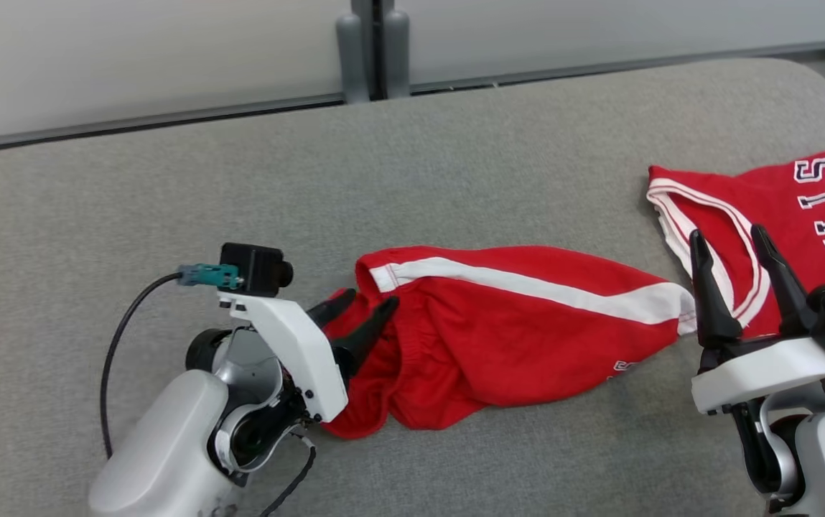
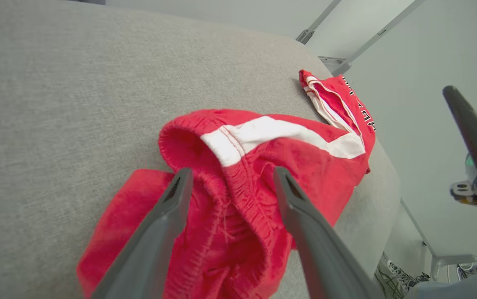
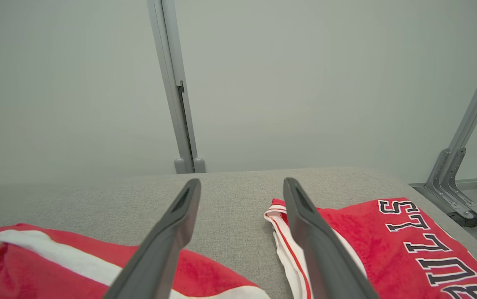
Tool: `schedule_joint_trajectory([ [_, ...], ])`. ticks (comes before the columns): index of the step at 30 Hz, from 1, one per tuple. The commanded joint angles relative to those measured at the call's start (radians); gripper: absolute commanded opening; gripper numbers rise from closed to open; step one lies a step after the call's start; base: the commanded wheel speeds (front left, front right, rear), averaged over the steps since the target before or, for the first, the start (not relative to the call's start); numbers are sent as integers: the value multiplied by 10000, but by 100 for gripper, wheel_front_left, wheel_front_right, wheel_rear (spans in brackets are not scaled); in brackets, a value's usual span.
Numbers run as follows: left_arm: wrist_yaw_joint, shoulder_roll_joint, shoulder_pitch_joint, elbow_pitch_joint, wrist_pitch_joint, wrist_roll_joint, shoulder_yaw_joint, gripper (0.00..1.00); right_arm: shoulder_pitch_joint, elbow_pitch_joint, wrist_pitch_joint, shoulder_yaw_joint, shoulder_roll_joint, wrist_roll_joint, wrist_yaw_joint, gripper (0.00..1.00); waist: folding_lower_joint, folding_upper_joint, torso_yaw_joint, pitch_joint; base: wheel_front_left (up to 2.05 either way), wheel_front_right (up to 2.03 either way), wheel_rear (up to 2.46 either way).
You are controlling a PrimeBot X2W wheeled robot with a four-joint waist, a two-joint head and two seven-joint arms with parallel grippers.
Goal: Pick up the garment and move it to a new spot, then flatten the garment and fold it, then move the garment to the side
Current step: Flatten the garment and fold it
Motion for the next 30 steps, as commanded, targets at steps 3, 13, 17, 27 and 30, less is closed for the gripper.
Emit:
schedule_joint_trajectory([
  [3,-294,11,-705,634,719,-249,-205,100,-278,81,-223,56,47,5,4,100,0,0,-529,606,0,0,0],
  [13,-464,-96,-1173,886,727,-388,-269,40,-337,408,-432,25,112,6,4,100,0,0,-615,622,0,0,0],
  [17,-414,-74,-1205,771,679,-331,-264,0,-364,454,-445,39,122,-5,4,100,0,0,-547,556,0,0,0],
  [27,-526,164,-501,-386,627,-138,-690,0,-58,588,-331,-134,-31,-42,4,100,0,0,75,-49,0,0,0],
  [30,-409,514,135,-1287,796,-103,-853,0,76,610,-228,-183,-78,-26,4,100,0,0,372,-368,0,0,0],
])
